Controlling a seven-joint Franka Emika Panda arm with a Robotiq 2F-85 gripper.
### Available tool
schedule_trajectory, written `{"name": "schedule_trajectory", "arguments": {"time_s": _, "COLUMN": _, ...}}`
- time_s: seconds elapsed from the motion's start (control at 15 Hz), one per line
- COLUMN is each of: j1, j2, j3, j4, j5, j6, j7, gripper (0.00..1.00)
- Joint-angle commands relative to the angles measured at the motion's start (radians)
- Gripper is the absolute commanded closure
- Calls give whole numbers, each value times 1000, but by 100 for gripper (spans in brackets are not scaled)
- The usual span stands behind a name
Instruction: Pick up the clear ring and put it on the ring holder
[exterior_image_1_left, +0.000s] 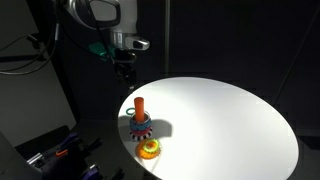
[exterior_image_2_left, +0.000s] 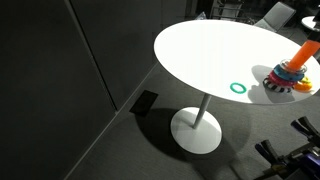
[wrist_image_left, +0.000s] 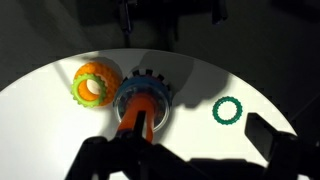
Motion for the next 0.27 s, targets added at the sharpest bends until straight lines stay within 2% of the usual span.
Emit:
{"name": "schedule_trajectory", "arguments": {"time_s": 0.0, "j1": -9, "j2": -74, "j3": 20, "j4": -57, "j5": -43, "j6": -7, "j7": 70, "gripper": 0}}
{"name": "schedule_trajectory", "arguments": {"time_s": 0.07, "j1": -1, "j2": -25, "j3": 7, "j4": -20, "j5": -19, "j6": -2, "j7": 28, "gripper": 0}}
{"name": "schedule_trajectory", "arguments": {"time_s": 0.2, "j1": -1, "j2": -43, "j3": 11, "j4": -40, "j5": -24, "j6": -2, "j7": 42, "gripper": 0}}
